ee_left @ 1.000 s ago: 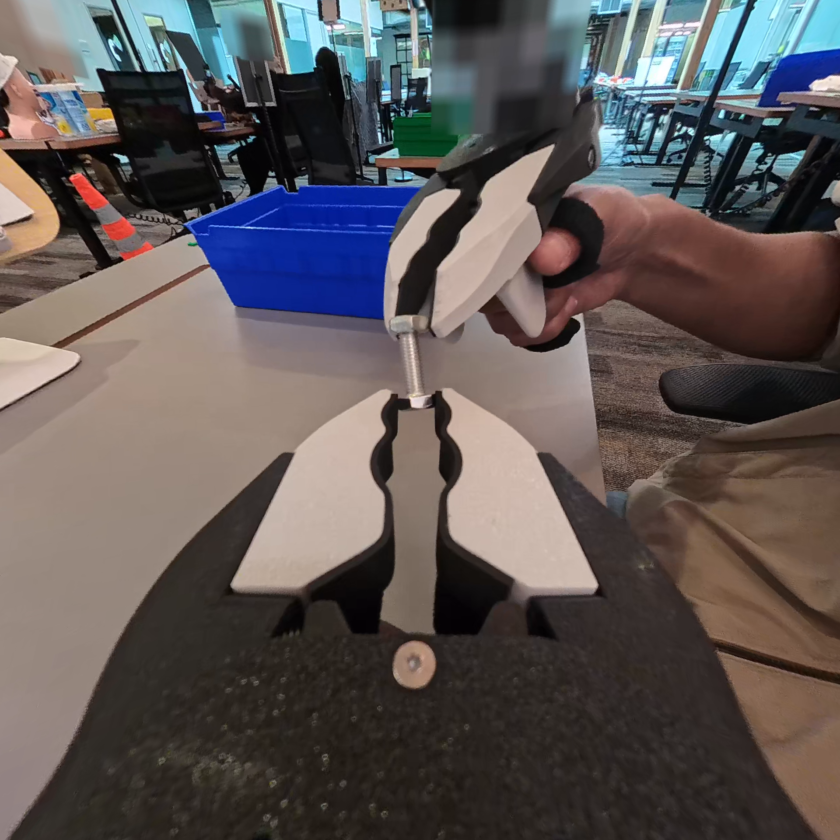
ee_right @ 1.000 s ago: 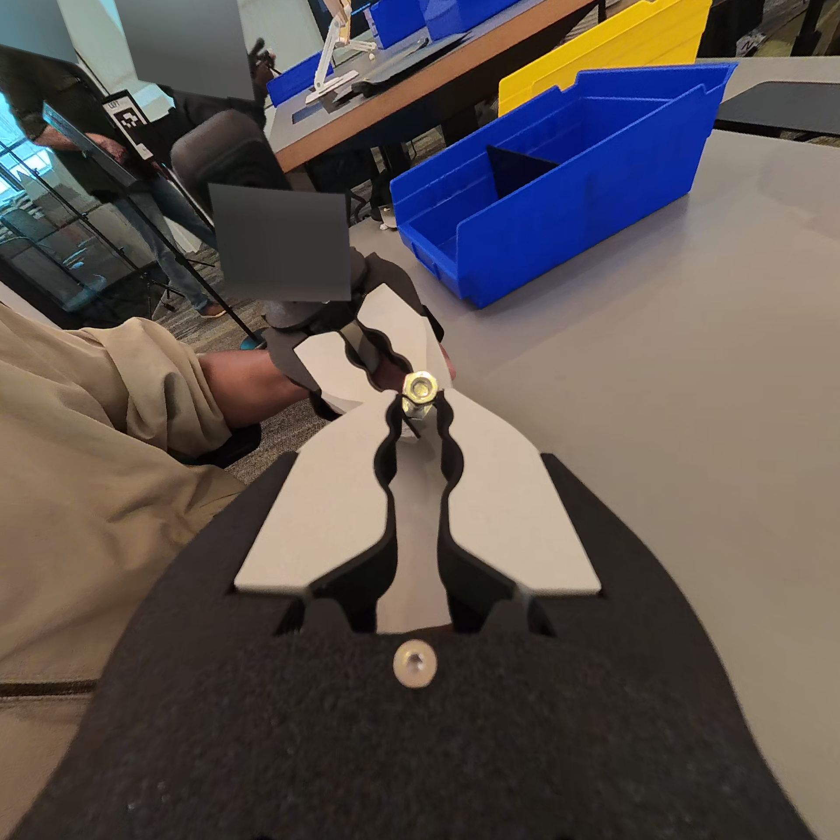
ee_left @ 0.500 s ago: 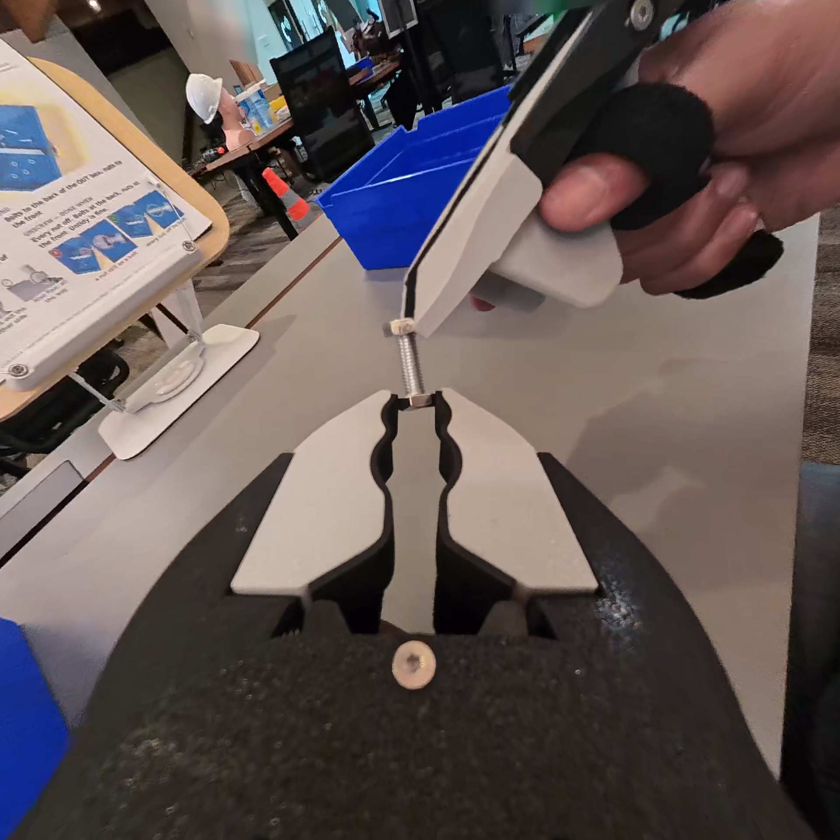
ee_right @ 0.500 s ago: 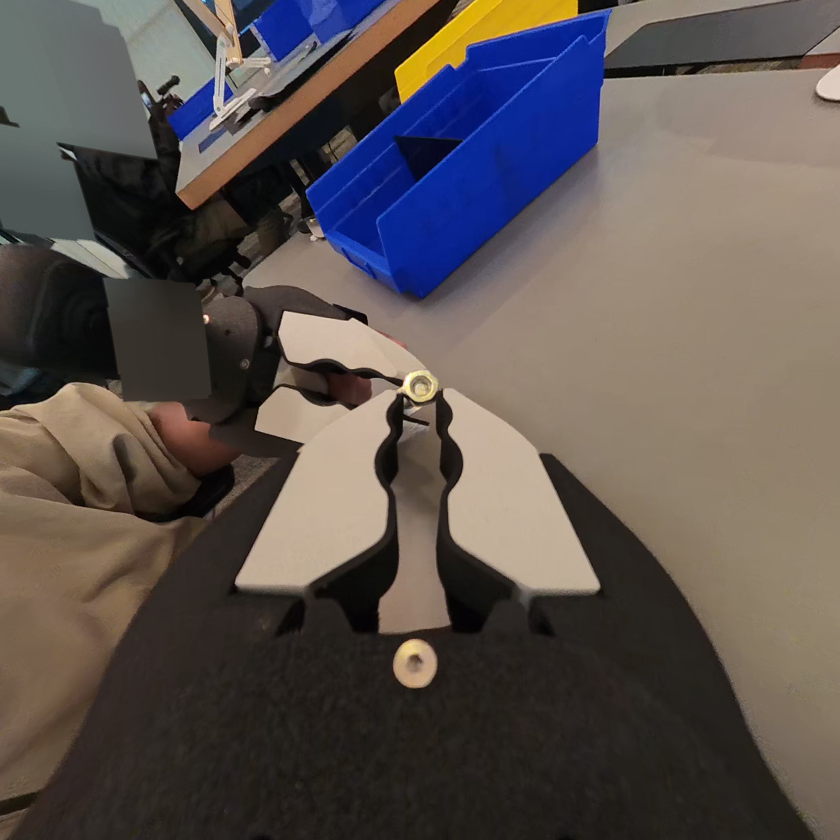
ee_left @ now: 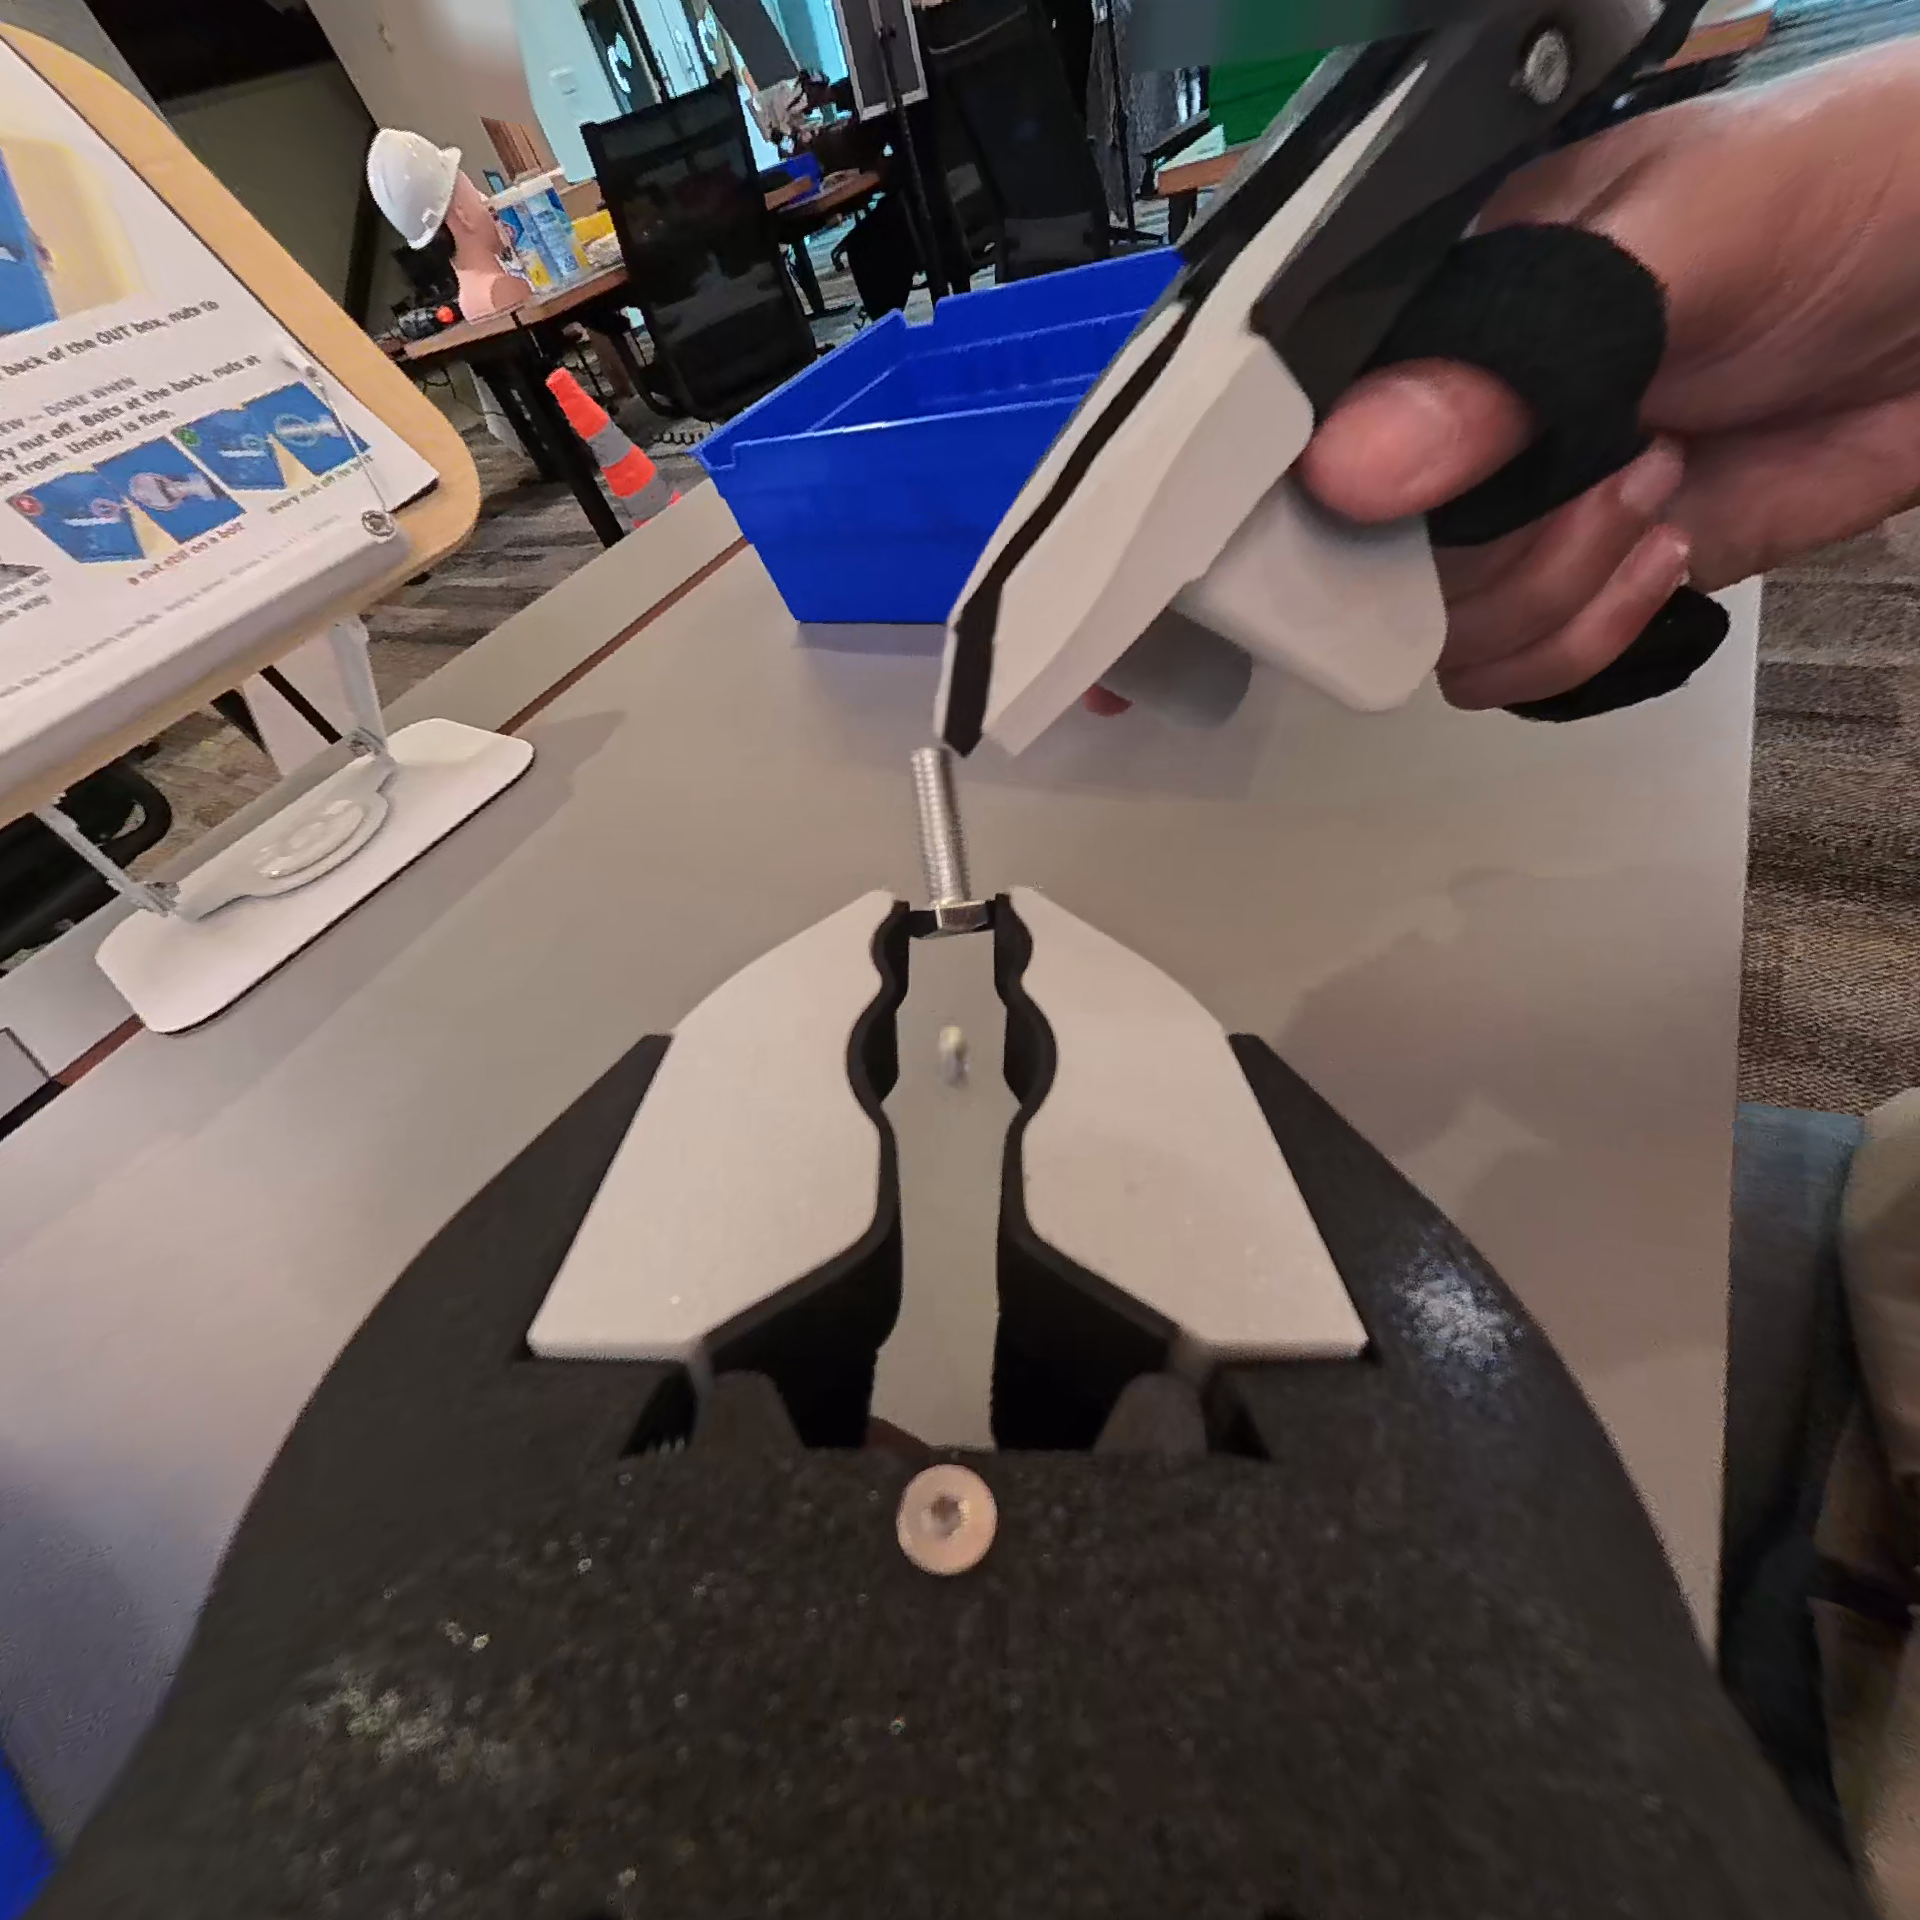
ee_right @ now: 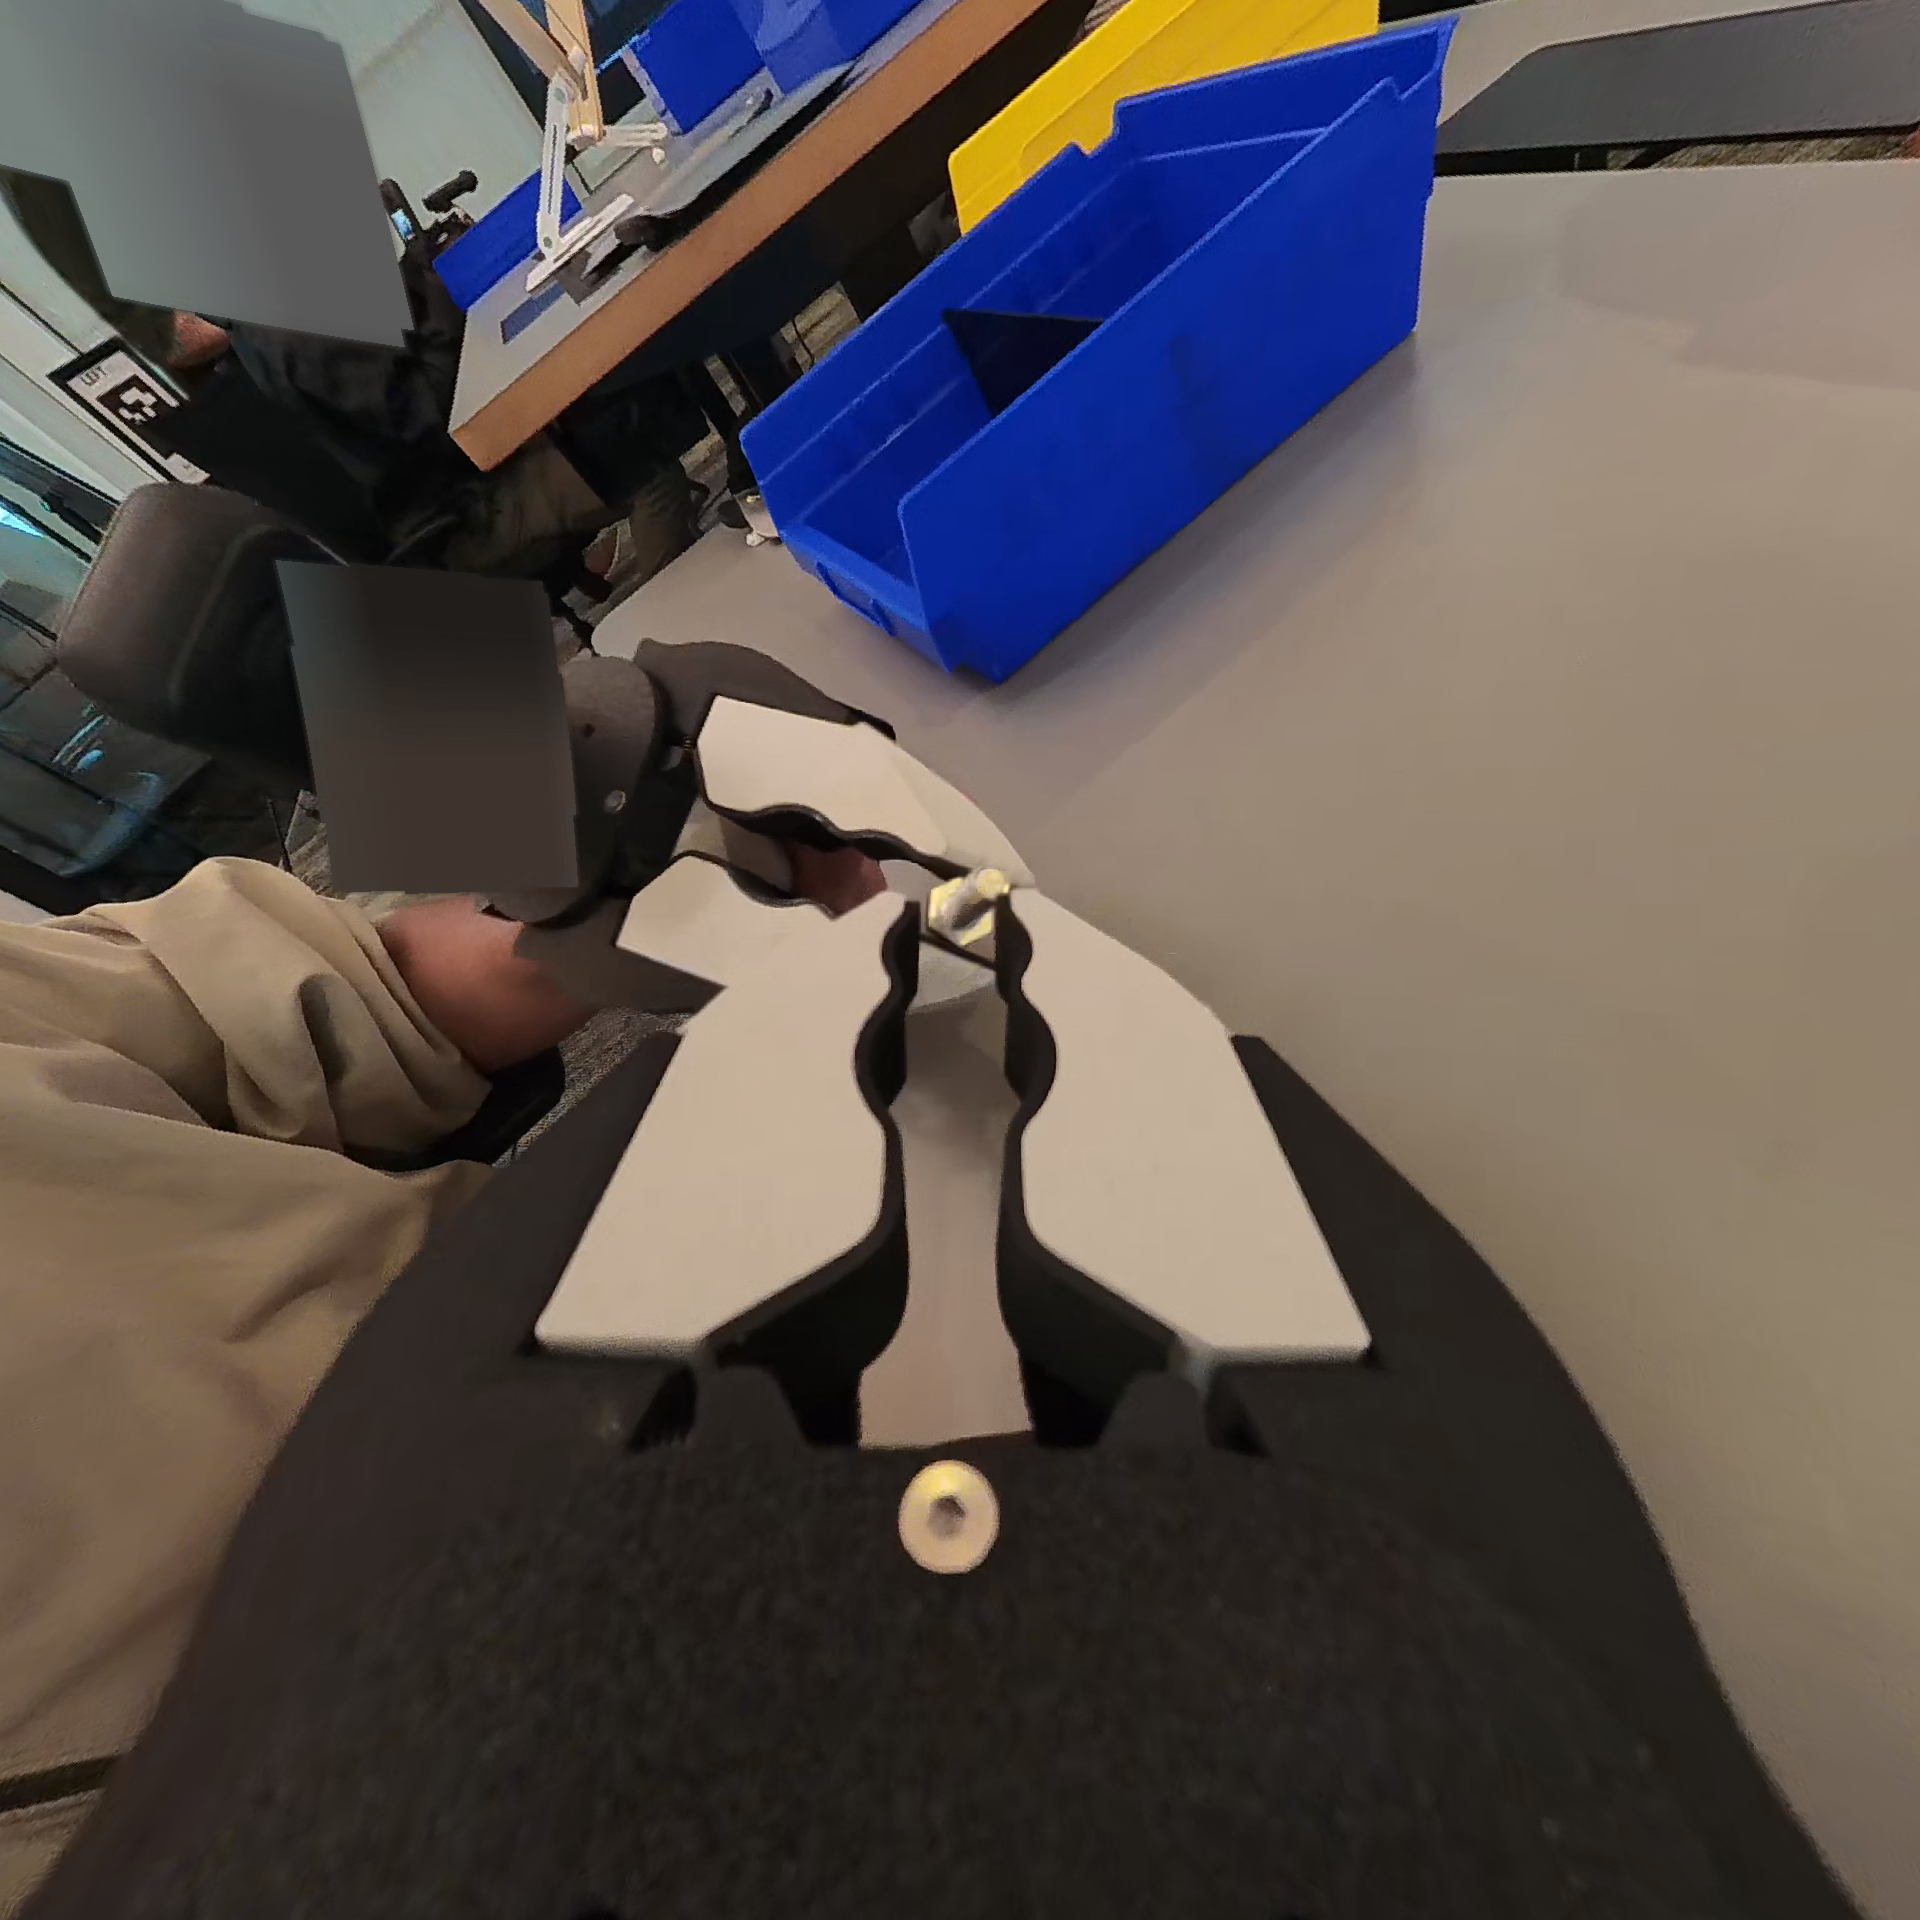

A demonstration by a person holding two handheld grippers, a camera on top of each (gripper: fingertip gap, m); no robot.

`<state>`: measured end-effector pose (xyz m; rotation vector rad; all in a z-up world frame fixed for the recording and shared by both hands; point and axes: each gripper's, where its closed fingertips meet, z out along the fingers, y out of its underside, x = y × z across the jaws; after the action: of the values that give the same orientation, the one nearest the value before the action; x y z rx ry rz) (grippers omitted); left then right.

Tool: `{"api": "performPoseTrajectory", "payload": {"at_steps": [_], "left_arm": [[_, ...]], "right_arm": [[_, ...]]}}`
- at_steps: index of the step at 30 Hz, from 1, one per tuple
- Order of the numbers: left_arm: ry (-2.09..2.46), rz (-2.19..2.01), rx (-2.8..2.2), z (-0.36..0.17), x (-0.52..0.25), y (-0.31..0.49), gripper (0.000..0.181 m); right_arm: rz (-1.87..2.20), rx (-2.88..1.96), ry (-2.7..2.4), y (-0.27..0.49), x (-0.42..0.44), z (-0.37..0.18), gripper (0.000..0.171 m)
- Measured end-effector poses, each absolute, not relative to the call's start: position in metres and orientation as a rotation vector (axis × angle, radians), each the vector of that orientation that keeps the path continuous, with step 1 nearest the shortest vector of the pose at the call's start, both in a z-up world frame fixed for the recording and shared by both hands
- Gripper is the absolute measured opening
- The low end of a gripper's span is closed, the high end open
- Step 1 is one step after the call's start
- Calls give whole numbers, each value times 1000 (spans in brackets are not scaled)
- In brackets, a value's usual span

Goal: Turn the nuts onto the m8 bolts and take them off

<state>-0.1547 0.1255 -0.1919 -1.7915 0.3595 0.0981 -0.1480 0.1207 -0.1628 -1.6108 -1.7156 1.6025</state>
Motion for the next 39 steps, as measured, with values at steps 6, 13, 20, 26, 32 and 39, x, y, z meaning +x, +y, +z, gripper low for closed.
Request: {"api": "performPoseTrajectory", "payload": {"at_steps": [6,13,20,26,32,39], "left_arm": [[252,51,-1815,-201,-183,127,16],[31,45,-1780,-199,-223,127,15],[-180,181,-1705,-187,-268,112,15],[-167,235,-1722,-190,-269,109,16],[-138,290,-1724,-190,-269,107,16],[-172,240,-1738,-195,-272,106,16]], "right_arm": [[1298,-1556,-1769,153,-139,-182,18],[940,-1344,-1842,125,-118,-224,29],[914,-1517,-1502,189,-114,-224,47],[914,-1528,-1516,193,-115,-230,50],[987,-1367,-1823,138,-119,-236,45],[705,-1313,-2095,84,-137,-273,41]]}}
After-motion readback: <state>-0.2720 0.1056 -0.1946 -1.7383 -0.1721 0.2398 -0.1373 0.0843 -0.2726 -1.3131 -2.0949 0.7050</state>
